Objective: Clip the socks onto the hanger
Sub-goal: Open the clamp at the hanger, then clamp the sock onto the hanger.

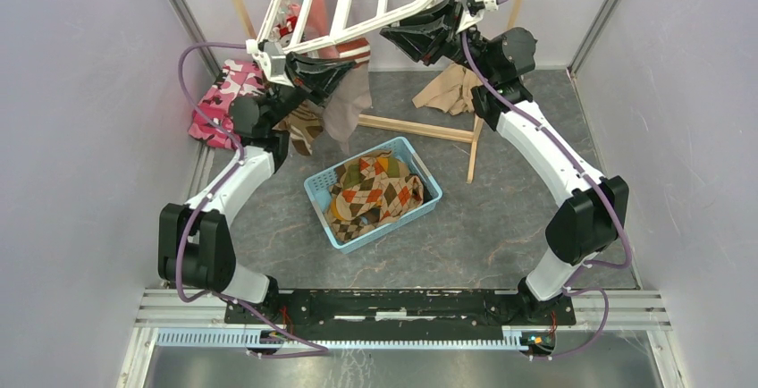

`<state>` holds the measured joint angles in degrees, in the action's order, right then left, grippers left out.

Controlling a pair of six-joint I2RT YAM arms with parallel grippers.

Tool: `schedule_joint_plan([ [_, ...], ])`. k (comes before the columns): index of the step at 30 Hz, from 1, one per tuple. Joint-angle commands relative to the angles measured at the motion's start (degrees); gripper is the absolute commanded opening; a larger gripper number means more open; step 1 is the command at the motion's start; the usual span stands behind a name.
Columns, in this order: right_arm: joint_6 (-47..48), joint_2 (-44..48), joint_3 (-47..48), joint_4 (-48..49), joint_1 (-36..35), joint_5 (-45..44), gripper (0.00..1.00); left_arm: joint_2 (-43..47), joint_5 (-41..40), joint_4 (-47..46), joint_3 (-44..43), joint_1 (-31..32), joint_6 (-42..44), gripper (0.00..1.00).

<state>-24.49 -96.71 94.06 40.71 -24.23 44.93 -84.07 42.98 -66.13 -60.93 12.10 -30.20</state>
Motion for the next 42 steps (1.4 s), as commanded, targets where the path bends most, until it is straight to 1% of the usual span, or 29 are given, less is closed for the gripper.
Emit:
schedule_joint_plan([
  [1,-1.86,-0.15,1.65,0.17,-0.61,-0.92,0.14,1.61,3.27,-2.43,-0.52,3.18,-1.98,0.02],
  [8,-4.01,-0.43,1.56,1.63,-0.95,-0.68,0.13,1.93,2.16,-0.74,0.44,5.87,0.25,0.02],
  [11,-4.63,-0.41,1.49,2.12,-1.02,-0.26,0.13,2.16,3.74,4.73,-1.55,5.91,5.68,0.02],
  [12,-4.98,-0.41,1.43,2.56,-1.03,0.03,0.13,2.35,4.87,8.41,-2.56,5.92,9.15,0.02],
  [13,-5.23,-0.36,1.39,2.77,-1.04,0.15,0.12,2.72,6.32,13.11,-3.80,5.92,14.46,0.02],
  [14,-5.39,-0.35,1.38,2.95,-1.09,0.50,0.12,3.22,7.65,19.47,-5.21,5.92,20.03,0.02],
  [16,-5.78,-0.14,1.26,3.30,-1.01,1.01,0.12,4.16,10.60,31.70,-7.94,5.92,36.66,0.02],
  [17,-5.82,-0.07,1.07,3.48,-1.06,1.25,0.12,4.62,11.54,37.17,-9.01,5.90,42.98,0.02],
  [19,-6.21,0.11,0.62,4.01,-1.09,1.44,0.12,5.27,12.09,44.36,-10.58,5.92,52.26,0.02],
  [21,-6.77,0.02,0.42,4.75,-0.97,1.86,0.13,5.49,12.02,47.94,-11.56,5.91,57.63,0.02],
  [25,-7.98,-0.39,0.51,6.02,-0.99,2.43,0.12,6.22,12.93,48.08,-11.67,6.01,63.60,0.02],
  [27,-9.11,-0.74,0.46,7.44,-1.07,2.86,0.13,5.97,13.86,46.38,-11.79,6.00,63.68,0.02],
  [31,-11.60,-1.53,0.42,10.16,-0.99,3.62,0.12,4.43,16.61,40.25,-12.05,5.99,58.62,0.02],
  [34,-11.77,-1.47,0.33,10.29,-0.97,3.92,0.12,3.72,17.49,35.56,-12.08,5.99,55.54,0.02],
  [40,-11.90,-1.28,0.03,10.55,-0.98,4.20,0.12,1.66,17.86,30.16,-13.44,5.96,50.95,0.02],
  [42,-12.13,-1.25,0.03,10.78,-0.92,4.36,0.12,0.83,17.88,27.74,-13.64,6.01,47.80,0.02],
])
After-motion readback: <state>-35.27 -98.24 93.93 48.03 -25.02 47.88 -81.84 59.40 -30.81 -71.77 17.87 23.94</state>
